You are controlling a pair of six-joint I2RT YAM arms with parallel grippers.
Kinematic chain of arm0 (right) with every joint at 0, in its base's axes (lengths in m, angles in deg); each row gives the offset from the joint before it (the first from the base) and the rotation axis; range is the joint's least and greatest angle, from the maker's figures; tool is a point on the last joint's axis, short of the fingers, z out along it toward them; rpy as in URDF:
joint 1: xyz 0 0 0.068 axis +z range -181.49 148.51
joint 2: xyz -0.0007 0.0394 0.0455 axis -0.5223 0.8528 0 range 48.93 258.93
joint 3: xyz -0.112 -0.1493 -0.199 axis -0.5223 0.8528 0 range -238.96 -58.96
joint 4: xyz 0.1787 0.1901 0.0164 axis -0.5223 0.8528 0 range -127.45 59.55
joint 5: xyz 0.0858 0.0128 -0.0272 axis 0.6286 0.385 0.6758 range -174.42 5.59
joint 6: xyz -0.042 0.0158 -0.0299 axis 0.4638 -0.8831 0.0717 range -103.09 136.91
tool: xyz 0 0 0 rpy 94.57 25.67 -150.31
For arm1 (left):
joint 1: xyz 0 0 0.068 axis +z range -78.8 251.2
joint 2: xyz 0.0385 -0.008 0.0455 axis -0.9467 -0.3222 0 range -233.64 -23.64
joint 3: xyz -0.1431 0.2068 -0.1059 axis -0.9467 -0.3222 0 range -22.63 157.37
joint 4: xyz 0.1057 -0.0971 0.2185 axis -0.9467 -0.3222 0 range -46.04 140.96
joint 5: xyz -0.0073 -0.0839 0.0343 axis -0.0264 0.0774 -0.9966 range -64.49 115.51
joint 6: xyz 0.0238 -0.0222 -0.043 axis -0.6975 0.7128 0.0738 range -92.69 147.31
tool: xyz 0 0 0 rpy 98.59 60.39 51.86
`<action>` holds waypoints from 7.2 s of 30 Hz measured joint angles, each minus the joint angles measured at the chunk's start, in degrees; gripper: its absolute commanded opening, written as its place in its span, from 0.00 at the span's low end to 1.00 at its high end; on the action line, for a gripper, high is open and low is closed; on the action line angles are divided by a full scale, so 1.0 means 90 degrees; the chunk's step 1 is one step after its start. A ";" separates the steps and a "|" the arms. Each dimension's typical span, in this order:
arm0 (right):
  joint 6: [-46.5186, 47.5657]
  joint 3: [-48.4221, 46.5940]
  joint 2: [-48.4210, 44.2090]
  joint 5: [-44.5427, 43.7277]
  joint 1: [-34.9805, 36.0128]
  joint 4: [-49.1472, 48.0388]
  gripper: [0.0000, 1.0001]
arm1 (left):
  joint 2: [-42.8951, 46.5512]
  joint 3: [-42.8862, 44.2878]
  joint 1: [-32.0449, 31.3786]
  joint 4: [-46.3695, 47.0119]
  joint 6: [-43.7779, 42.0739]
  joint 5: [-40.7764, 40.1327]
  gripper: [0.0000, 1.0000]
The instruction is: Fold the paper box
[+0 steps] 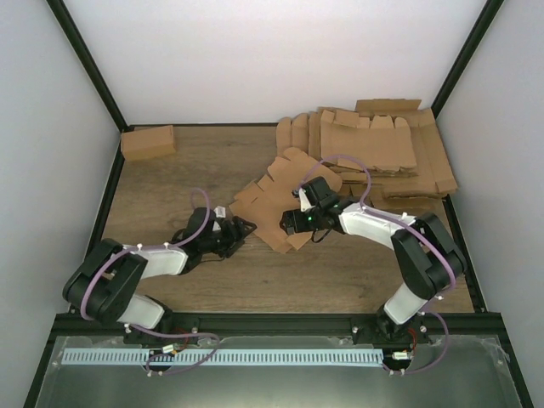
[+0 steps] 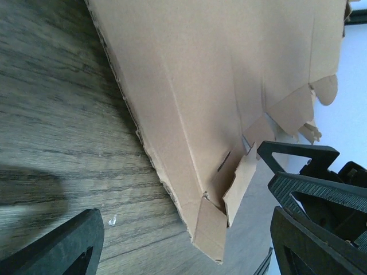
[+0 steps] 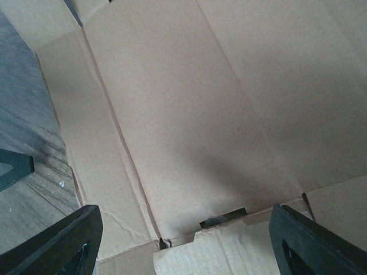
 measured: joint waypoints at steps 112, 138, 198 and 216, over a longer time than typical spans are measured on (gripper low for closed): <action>-0.0406 0.2494 -0.3786 0.0981 -0.1384 -0.0294 0.68 | 0.0282 0.2742 -0.1732 -0.4498 -0.5336 -0.1678 0.04; -0.0194 0.1141 -0.2667 0.0386 -0.1384 0.0396 0.85 | -0.0265 0.4697 -0.2106 -0.7072 -0.5615 -0.3735 0.04; -0.0957 0.1287 -0.1462 0.1044 -0.1549 -0.1758 0.52 | -0.1358 0.5263 -0.4403 -0.7067 -0.8228 -0.8599 0.07; 0.0306 0.1307 -0.1200 0.1171 -0.1535 -0.1950 0.15 | -0.1523 0.5049 -0.4493 -0.6598 -0.8514 -0.8833 0.07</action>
